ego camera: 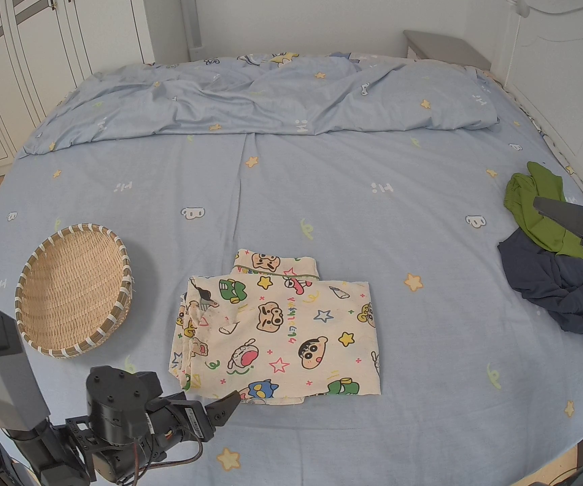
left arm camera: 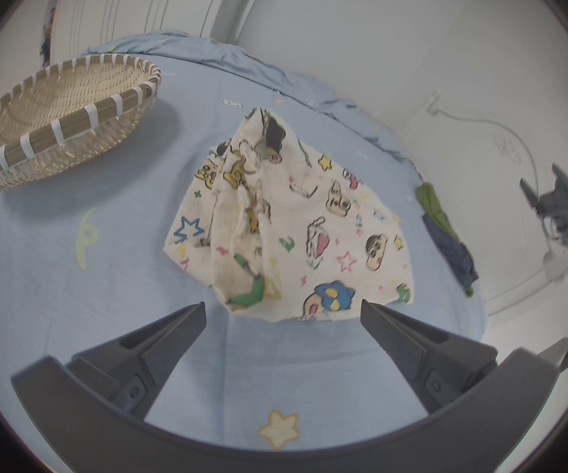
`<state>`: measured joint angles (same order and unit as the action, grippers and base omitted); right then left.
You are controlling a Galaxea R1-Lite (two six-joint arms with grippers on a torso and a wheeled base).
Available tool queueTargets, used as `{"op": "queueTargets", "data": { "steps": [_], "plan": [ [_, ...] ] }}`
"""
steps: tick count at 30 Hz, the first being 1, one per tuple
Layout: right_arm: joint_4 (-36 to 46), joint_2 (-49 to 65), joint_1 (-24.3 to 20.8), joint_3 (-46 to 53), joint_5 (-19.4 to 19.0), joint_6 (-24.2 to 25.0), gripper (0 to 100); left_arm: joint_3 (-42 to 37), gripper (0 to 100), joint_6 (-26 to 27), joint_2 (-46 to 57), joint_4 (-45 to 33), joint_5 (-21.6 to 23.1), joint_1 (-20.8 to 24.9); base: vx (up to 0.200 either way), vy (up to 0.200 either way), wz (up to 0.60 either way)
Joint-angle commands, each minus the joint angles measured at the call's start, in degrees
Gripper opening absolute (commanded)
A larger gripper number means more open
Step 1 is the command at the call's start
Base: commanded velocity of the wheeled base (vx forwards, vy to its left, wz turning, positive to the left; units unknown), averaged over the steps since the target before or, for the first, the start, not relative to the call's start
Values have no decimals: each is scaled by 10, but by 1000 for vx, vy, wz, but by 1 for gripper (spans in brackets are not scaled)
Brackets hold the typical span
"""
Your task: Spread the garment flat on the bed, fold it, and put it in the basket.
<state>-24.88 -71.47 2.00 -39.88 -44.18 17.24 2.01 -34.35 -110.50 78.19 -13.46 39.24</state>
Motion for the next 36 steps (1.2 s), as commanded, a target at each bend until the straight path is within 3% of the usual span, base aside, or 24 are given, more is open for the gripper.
{"op": "queueTargets", "data": {
  "steps": [1,3,4,6,7,11,13,14,15,17,19,25,36],
  "plan": [
    [0,3,-2,3,0,0,100,-17,100,-24,72,8,28,-25,0,0,0],
    [0,5,-2,2,0,0,100,-10,100,-24,81,9,51,-49,0,0,0],
    [0,6,-2,2,0,0,100,21,100,-24,78,3,115,-129,0,0,0],
    [0,6,-2,3,-1,0,100,47,100,-24,68,-6,178,-195,0,0,0],
    [0,6,-2,3,-1,0,100,73,100,-25,42,-18,232,-242,0,0,0],
    [0,6,-3,4,-1,0,100,127,100,-25,-3,-31,322,-326,0,0,0],
    [0,6,-7,4,0,0,100,170,100,-22,-25,-55,405,-390,0,0,0],
    [0,6,-7,4,0,0,100,188,100,-21,-33,-70,442,-408,0,0,0],
    [0,6,-7,4,0,0,100,191,100,-20,-35,-73,447,-411,0,0,0],
    [0,5,-8,5,0,0,100,226,100,-19,-53,-118,531,-438,0,0,0],
    [0,5,-9,6,0,0,100,241,100,-13,-69,-138,551,-437,0,0,0],
    [0,5,-13,7,1,0,100,278,100,38,-114,-161,551,-438,0,0,0],
    [0,4,-13,8,1,-1,100,295,100,59,-121,-195,568,-408,0,0,0]
  ]
}}
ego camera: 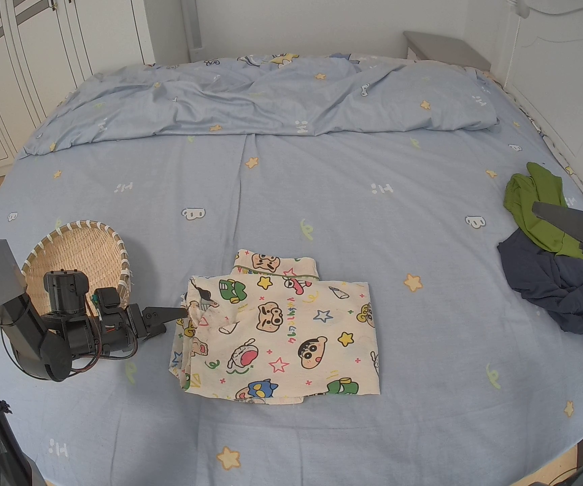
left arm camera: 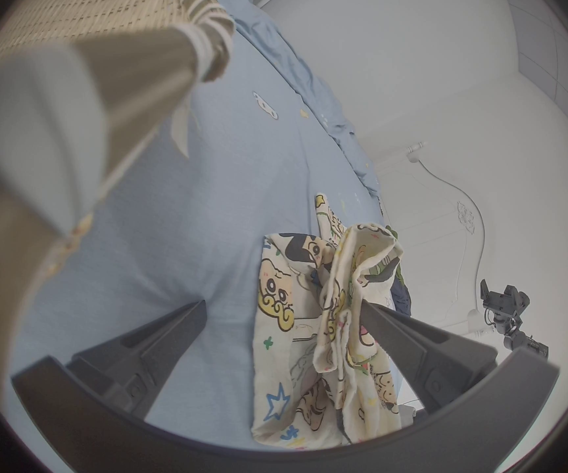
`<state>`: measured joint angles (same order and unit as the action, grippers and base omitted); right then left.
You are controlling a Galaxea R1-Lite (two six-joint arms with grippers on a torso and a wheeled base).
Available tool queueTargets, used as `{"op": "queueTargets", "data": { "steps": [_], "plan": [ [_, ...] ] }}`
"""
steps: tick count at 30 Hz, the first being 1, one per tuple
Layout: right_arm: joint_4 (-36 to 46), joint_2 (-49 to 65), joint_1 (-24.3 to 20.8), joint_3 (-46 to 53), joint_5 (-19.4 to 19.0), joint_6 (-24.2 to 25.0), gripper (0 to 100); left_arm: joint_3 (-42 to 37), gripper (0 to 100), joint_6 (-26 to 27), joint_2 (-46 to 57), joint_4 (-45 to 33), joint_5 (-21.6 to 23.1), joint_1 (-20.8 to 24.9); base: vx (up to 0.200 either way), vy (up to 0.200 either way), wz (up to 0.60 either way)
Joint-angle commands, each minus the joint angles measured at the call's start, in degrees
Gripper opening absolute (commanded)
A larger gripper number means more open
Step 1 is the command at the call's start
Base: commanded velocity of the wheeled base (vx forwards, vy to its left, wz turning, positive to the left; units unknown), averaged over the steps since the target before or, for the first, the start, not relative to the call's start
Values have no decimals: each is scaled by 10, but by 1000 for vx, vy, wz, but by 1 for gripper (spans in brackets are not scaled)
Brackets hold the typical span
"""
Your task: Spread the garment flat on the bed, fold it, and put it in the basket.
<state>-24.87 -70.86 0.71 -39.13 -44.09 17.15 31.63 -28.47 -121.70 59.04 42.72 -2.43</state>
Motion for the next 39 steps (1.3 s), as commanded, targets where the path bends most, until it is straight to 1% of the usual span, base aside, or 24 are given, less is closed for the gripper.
{"op": "queueTargets", "data": {
  "steps": [1,2,6,8,12,17,20,28,32,36,39],
  "plan": [
    [0,-2,0,0,0,0,100,-1,100,-1,-9,-1,14,8,0,0,0],
    [0,-2,0,0,0,0,100,-1,100,-1,-9,-1,14,8,0,0,0],
    [0,-4,0,0,0,0,100,-18,100,-1,-7,9,77,-1,0,0,0],
    [0,-4,1,0,0,0,100,-29,100,-6,0,26,100,-9,0,0,0],
    [0,-5,1,0,0,-1,100,-45,100,-13,3,43,127,-16,0,0,0],
    [0,-6,0,2,0,-8,100,-40,100,-16,3,49,130,-11,0,0,0],
    [0,-6,0,2,0,-9,100,-33,100,-26,-2,49,129,6,0,0,0],
    [0,-5,0,2,0,-9,100,-6,100,-26,-42,45,124,53,0,0,0],
    [0,-4,-1,2,0,-9,100,11,100,-26,-60,42,121,66,0,0,0],
    [0,-4,-1,2,0,-9,100,37,100,-33,-63,30,121,73,0,0,0],
    [0,-4,0,2,0,-9,100,59,100,-37,-58,-2,121,89,0,0,0]
  ]
}}
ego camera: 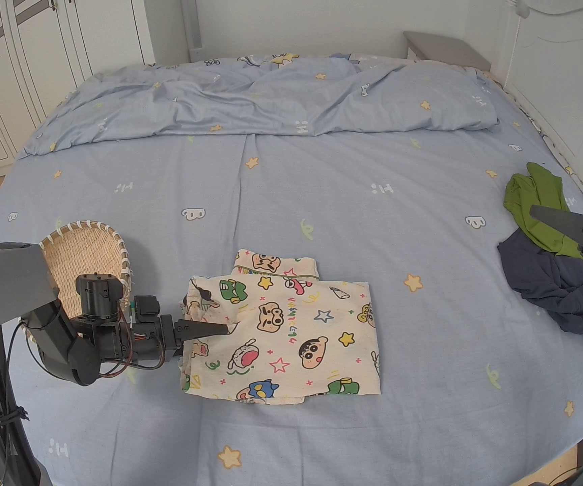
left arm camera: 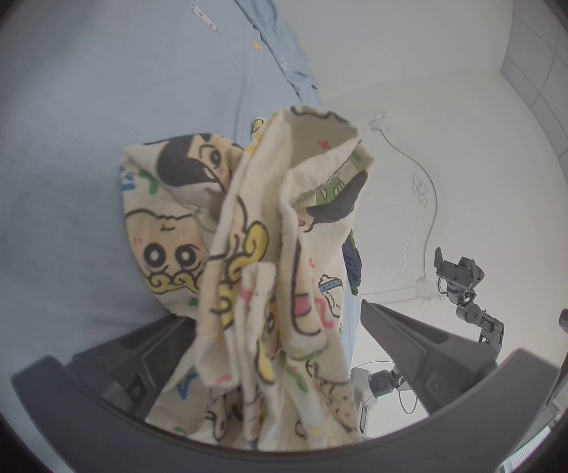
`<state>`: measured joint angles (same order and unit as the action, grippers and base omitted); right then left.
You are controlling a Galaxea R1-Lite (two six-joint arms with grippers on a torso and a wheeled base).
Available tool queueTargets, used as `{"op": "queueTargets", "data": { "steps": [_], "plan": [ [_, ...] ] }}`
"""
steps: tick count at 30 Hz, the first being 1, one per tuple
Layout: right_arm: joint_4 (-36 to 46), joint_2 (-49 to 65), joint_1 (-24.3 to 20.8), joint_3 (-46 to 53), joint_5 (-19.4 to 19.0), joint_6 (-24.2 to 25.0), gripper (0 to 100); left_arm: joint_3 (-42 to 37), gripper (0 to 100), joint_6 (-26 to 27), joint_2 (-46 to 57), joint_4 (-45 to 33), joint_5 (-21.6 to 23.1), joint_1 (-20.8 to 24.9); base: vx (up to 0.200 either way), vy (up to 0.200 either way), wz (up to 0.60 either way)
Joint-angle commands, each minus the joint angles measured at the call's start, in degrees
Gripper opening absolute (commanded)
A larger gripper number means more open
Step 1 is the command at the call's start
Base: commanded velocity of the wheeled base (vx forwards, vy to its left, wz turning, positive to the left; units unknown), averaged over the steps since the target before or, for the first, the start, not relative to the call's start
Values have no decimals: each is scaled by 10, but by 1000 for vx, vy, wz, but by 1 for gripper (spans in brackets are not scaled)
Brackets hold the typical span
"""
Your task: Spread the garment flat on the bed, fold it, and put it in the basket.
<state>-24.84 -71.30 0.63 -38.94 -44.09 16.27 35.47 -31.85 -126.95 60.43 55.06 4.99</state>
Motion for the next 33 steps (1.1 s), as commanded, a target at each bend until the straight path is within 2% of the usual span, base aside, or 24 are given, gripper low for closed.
{"op": "queueTargets", "data": {
  "steps": [1,10,11,15,20,24,26,27,29,30,31,33],
  "plan": [
    [0,0,0,0,0,0,100,23,100,-3,-5,-20,-2,20,0,0,0],
    [0,1,1,0,0,0,100,29,100,-3,-7,-24,-3,34,0,0,0],
    [0,1,1,0,0,0,100,29,0,-3,-6,-24,-3,35,0,0,0],
    [0,1,0,0,0,0,100,35,0,-6,5,-32,-2,36,0,0,0],
    [0,-1,2,0,0,0,100,40,0,-7,73,-90,-5,35,0,0,0],
    [0,-1,2,-1,0,0,100,56,0,-8,139,-145,-29,35,0,0,0],
    [0,-1,2,-1,0,0,100,93,0,-6,192,-233,-35,37,0,0,0],
    [0,-1,2,-1,0,0,100,93,0,-6,192,-233,-35,37,0,0,0],
    [0,0,2,-1,0,0,100,146,0,-1,221,-326,-35,38,0,0,0],
    [0,0,2,-1,0,0,100,146,0,-1,221,-326,-35,38,0,0,0],
    [0,0,2,-1,0,0,100,193,0,-1,224,-386,-35,36,0,0,0],
    [0,0,2,-1,0,0,100,237,0,0,224,-443,-35,34,0,0,0]
  ]
}}
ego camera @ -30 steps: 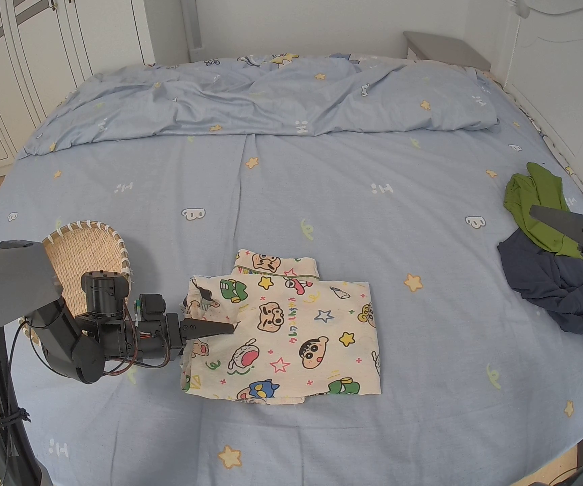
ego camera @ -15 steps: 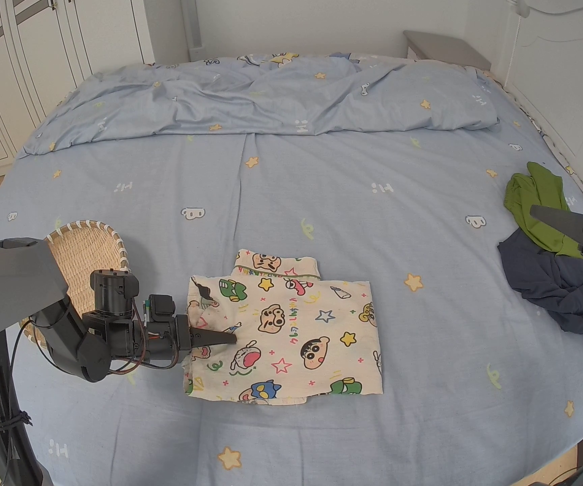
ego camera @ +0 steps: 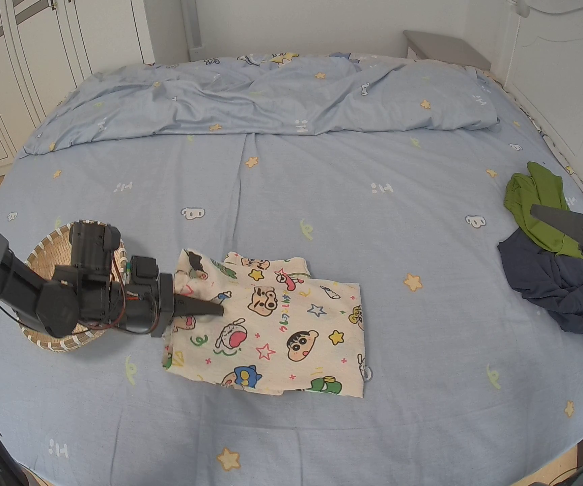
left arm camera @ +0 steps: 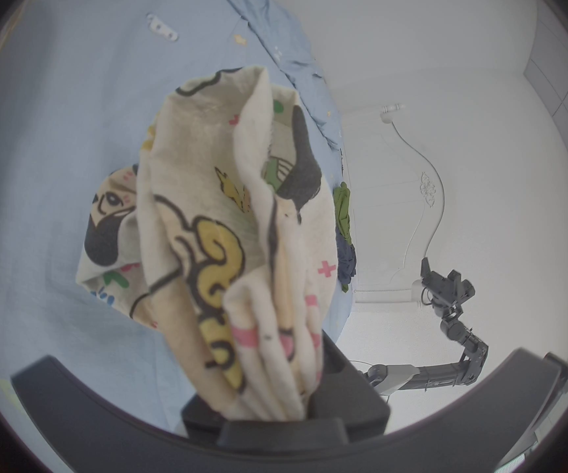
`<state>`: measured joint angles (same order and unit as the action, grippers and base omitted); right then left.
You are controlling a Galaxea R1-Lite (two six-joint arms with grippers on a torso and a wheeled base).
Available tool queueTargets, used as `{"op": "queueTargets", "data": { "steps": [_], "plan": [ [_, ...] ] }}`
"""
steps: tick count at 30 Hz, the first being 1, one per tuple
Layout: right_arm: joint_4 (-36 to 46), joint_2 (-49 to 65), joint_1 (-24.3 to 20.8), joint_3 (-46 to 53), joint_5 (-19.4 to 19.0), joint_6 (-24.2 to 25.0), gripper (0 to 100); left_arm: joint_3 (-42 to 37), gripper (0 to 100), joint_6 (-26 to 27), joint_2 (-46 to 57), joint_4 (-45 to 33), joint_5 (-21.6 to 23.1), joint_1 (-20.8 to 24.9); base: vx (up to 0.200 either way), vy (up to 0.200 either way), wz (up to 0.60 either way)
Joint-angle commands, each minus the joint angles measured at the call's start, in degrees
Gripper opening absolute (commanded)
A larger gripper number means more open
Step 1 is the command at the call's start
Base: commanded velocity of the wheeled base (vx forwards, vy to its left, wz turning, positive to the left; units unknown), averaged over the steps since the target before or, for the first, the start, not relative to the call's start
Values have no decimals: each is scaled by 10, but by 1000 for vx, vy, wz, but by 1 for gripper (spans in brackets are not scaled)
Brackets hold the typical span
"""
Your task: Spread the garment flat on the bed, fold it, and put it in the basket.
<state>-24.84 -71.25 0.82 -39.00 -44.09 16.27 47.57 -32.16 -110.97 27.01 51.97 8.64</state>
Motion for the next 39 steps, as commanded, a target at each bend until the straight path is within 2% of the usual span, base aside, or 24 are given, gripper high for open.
{"op": "queueTargets", "data": {
  "steps": [1,6,9,14,19,24,28,29,32,36,39],
  "plan": [
    [0,0,1,0,0,0,100,136,0,6,64,-134,-4,-5,0,0,0],
    [0,-1,2,-1,0,0,100,182,0,47,65,-203,-4,-17,0,120,0],
    [0,-2,2,-1,0,0,100,190,0,52,66,-224,-4,-23,0,200,0],
    [0,-2,2,0,0,0,100,185,0,54,73,-228,-4,-20,0,200,0],
    [0,-1,2,0,0,0,100,171,0,57,85,-228,-4,6,0,200,0],
    [0,0,2,0,0,0,100,171,0,61,101,-225,-4,5,0,160,0],
    [0,0,1,0,0,0,100,177,0,101,125,-220,-4,-3,0,0,0],
    [0,-1,1,0,0,0,100,196,0,125,131,-216,-3,-8,0,0,0],
    [0,-1,1,0,0,0,100,268,0,129,131,-232,-3,-10,0,0,0],
    [-1,0,6,-2,0,-1,100,294,0,130,150,-262,-3,-29,0,0,0],
    [-1,1,8,-4,0,-2,100,275,0,134,194,-268,2,-89,0,0,0]
  ]
}}
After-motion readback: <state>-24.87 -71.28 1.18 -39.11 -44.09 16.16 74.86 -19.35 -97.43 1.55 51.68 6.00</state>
